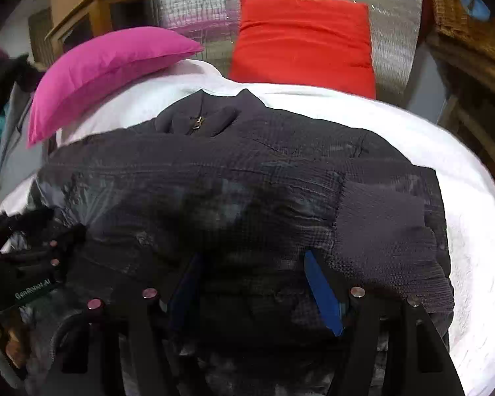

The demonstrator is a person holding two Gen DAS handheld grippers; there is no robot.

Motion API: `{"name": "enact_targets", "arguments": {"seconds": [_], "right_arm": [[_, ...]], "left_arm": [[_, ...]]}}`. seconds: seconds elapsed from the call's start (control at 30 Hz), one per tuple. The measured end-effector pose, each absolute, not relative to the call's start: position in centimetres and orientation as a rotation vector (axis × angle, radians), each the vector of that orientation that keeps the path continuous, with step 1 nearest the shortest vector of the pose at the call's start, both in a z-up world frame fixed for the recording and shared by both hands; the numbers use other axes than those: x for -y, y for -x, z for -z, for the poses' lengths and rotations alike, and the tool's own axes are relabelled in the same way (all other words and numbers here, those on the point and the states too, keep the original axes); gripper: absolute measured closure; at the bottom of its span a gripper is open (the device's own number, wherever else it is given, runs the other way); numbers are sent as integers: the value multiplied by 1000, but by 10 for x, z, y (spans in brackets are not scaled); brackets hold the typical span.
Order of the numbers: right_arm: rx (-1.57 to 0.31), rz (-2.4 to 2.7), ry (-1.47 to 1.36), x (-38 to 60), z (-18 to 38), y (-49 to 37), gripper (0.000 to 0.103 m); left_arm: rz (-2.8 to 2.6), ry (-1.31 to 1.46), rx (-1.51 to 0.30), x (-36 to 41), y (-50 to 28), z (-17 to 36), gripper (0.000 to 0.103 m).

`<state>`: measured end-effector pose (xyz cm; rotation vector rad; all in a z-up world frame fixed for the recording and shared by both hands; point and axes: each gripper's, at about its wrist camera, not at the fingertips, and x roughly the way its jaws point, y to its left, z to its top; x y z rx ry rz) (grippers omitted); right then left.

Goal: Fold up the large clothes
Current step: 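Fold the hem up toward the collar with both tools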

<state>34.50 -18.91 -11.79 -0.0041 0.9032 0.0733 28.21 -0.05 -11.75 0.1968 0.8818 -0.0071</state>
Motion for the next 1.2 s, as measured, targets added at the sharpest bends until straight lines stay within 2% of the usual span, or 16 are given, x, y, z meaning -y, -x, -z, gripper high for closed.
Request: {"name": "enact_targets", "arguments": {"seconds": [0.2, 0.3, 0.4, 0.53, 0.67, 0.83, 1.0, 1.1, 1.2], "right_arm": [[-926, -94, -22, 193, 113, -351, 34], [-817, -89, -88, 203, 74, -336, 34], [-763, -88, -91, 204, 53, -341, 25], [-837, -32, -16, 204, 68, -369, 25], [-951, 33, 34, 217, 114, -385, 25], [-953, 32, 2, 229, 128, -390, 22], [-946, 16, 5, 232, 122, -387, 21], [-857, 21, -31, 237, 95, -363, 21], [-805, -30, -4, 227, 78, -340, 20]], "left_arm": [[56, -118, -898, -15, -280, 111, 16], [45, -53, -794, -23, -269, 80, 16], [59, -44, -779, -16, -273, 68, 16], [56, -123, -810, 1, -279, 82, 16], [50, -124, -894, 1, -285, 116, 15], [42, -135, -890, 2, -288, 123, 10], [79, -120, -884, -8, -295, 109, 10], [36, -96, -789, -30, -283, 81, 10], [-9, -56, -788, -53, -290, 74, 10]]}}
